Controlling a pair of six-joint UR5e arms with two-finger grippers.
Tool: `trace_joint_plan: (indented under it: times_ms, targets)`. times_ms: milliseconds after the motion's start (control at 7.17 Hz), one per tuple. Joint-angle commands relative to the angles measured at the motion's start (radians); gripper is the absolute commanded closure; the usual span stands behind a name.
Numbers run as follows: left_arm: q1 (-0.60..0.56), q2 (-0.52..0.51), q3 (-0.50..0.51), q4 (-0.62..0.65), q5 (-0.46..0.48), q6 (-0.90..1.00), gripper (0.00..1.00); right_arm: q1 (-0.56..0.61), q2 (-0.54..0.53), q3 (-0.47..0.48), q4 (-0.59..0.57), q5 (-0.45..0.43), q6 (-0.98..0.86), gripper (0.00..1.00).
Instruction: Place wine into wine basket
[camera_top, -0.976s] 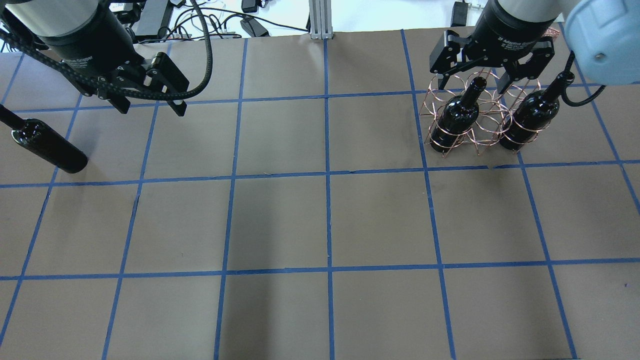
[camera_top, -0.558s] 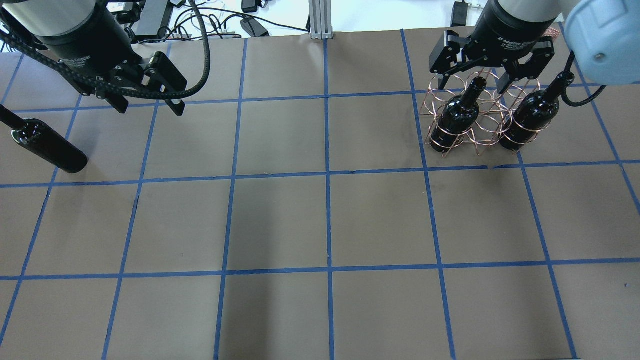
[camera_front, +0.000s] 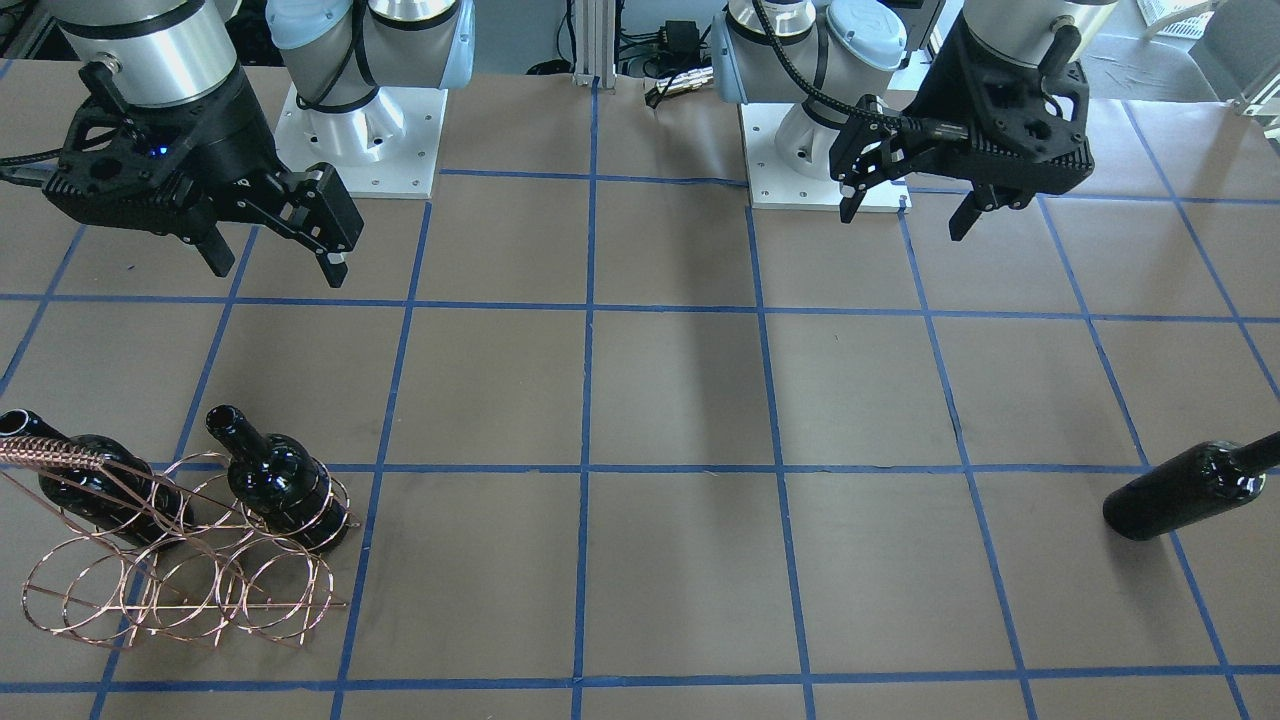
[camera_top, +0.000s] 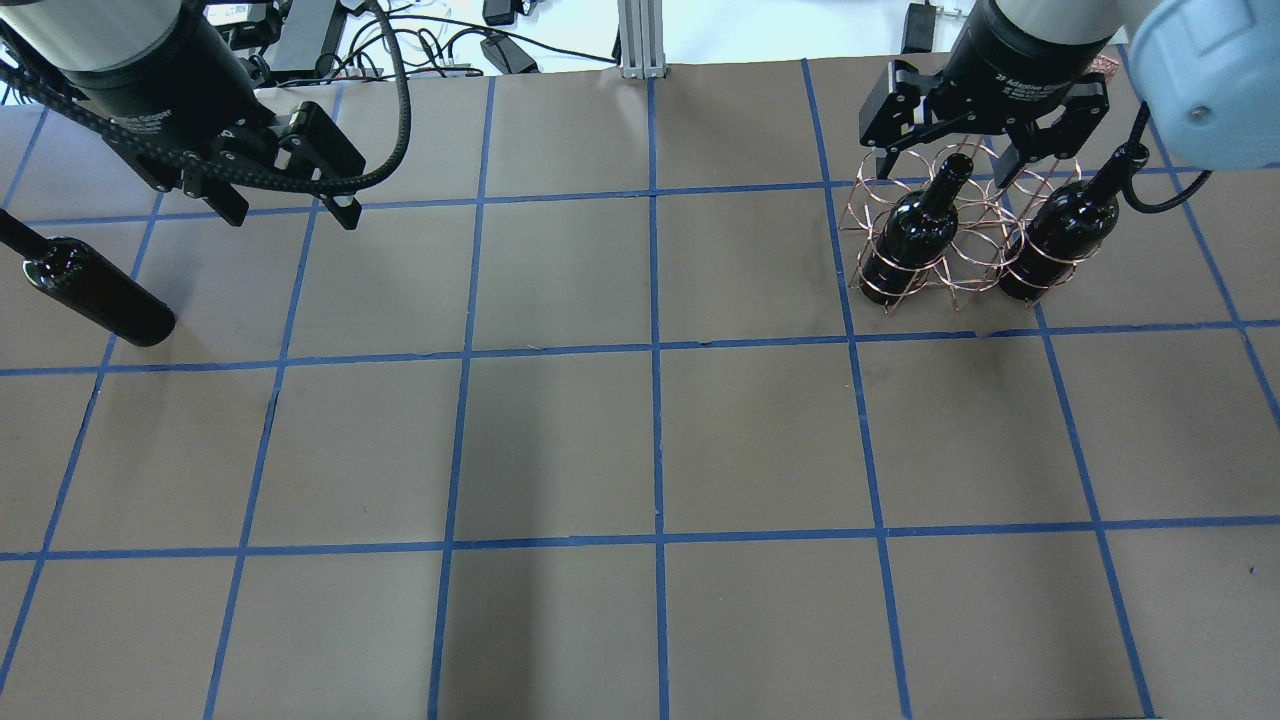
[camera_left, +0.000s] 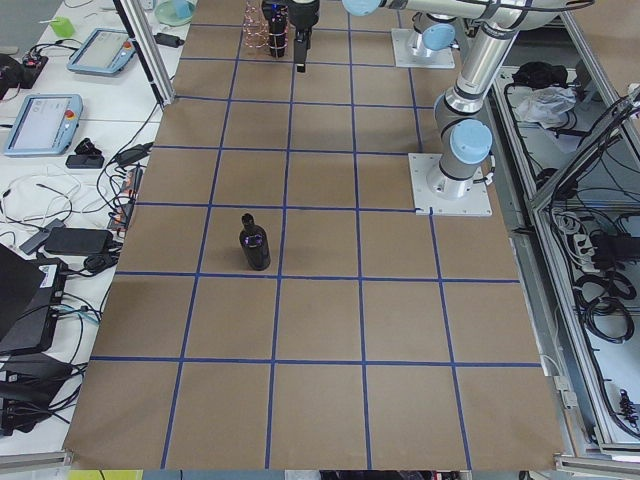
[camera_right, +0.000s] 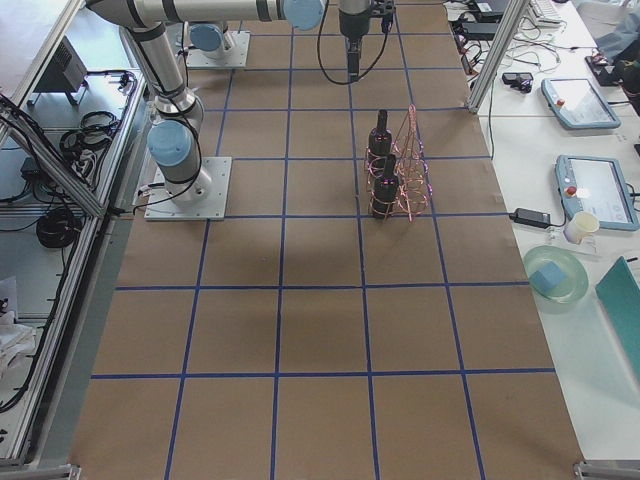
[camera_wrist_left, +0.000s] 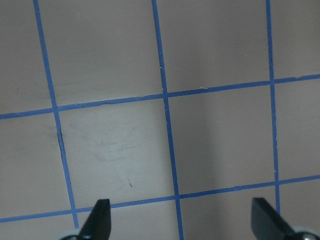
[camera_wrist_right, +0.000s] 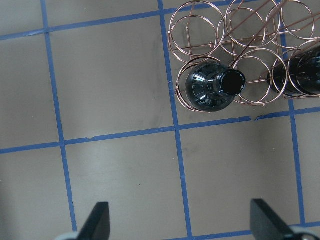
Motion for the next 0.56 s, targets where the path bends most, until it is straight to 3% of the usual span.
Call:
trace_joint_plan:
  times_ms: [0,418]
  targets:
    - [0.102,-0.003,0.011,0.001,0.024,0.011,0.0,0.0,0.0,0.0,0.0,0.001,0.0,0.0]
    - [0.335,-0.037,0.018,0.062,0.035,0.323,0.0,0.0,0.002,0.0,0.002,0.002,0.0,0.0]
